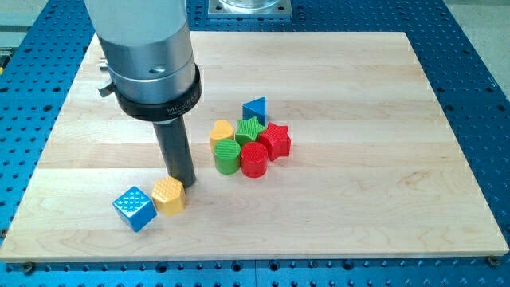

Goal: Push the yellow hexagon to the bottom

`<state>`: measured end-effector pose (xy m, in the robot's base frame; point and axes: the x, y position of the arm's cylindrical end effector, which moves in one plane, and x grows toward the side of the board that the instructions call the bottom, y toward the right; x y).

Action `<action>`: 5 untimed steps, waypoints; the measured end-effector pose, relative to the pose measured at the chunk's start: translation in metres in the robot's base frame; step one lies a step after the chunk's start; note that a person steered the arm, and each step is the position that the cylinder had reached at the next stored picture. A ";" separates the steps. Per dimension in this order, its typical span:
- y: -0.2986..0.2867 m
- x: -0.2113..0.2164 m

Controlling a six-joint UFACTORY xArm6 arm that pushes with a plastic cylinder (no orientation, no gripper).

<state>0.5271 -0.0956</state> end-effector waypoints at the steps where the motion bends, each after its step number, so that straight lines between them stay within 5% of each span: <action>1: 0.000 0.014; 5: 0.011 0.018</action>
